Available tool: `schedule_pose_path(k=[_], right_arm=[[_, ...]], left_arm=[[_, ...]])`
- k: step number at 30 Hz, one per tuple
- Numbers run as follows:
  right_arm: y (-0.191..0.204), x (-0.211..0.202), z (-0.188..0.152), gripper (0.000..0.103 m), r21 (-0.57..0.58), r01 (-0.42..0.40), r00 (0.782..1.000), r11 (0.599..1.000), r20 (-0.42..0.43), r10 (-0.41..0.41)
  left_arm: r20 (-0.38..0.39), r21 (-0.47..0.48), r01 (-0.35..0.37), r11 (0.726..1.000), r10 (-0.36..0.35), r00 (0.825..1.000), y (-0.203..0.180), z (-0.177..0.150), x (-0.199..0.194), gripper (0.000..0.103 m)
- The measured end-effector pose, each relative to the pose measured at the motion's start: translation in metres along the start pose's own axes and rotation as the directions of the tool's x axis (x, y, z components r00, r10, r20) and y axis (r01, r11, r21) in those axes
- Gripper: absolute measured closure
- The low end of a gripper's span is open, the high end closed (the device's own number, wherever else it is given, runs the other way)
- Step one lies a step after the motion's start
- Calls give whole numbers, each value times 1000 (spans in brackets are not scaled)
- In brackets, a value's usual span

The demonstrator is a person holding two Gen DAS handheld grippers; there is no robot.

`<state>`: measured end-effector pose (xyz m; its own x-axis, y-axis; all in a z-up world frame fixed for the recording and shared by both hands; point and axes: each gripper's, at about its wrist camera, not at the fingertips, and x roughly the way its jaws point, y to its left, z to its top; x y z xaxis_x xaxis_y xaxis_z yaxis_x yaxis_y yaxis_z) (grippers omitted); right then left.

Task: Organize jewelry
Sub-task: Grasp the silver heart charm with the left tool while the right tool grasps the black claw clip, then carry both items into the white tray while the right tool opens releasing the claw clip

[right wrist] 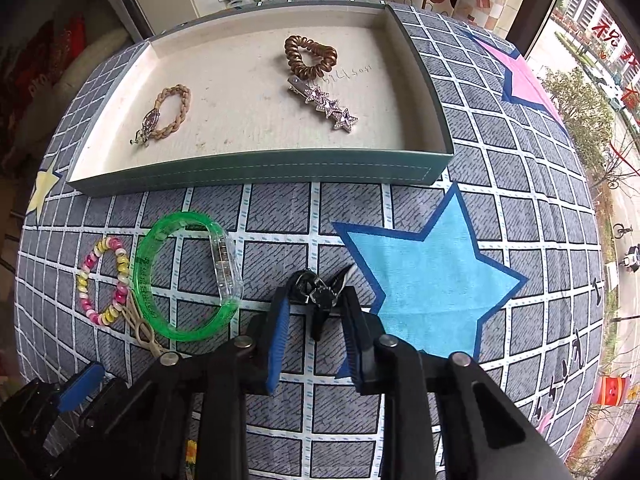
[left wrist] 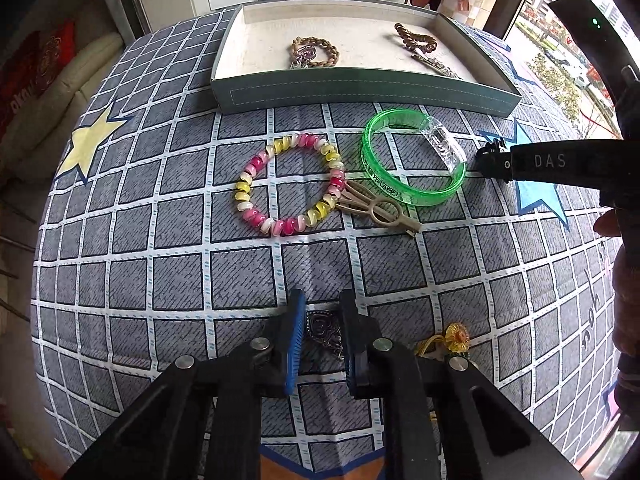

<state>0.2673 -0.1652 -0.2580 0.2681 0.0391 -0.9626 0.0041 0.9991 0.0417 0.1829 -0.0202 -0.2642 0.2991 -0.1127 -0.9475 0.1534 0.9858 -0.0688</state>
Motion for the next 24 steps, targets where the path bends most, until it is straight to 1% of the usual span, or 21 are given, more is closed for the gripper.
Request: schedule_pose_path(k=[3, 5, 9, 10, 12, 14, 17, 21, 24], right_arm=[[-1, -3, 3, 80, 16, -10, 1000, 1000, 10, 10], [-12, -10, -3, 80, 21, -21, 1000, 1000, 16, 21], [-33, -25, -13, 80, 29, -88, 996, 996, 22, 88], [-38, -29, -15, 80, 32, -104, 994, 994, 23, 104], [-41, -34, -19, 80, 44, -134, 991, 990, 24, 133], [-45, -42, -26, 80, 54, -160, 987, 986, 24, 159], [-48, -52, -34, 80, 60, -176, 984, 982, 33, 175], [-57, -62, -32, 80, 79, -205, 978, 976, 42, 202], [-58, -72, -29, 80, 71, -216, 976, 974, 52, 213]], left_arm=[[2, -39, 47, 998, -47, 999, 9, -1, -1, 73], [13, -47, 63, 997, -63, 998, 14, -2, -4, 73], [27, -64, 89, 994, -88, 996, 16, 6, -12, 73], [30, -68, 93, 993, -91, 995, 16, 9, -13, 73], [38, -70, 99, 993, -97, 995, 32, 8, -22, 73], [48, -68, 101, 993, -98, 994, 38, 12, -29, 73], [68, -51, 99, 994, -95, 993, 45, 12, -43, 73], [90, -43, 107, 993, -103, 991, 46, 21, -53, 73], [101, -47, 120, 992, -114, 988, 46, 32, -58, 73]])
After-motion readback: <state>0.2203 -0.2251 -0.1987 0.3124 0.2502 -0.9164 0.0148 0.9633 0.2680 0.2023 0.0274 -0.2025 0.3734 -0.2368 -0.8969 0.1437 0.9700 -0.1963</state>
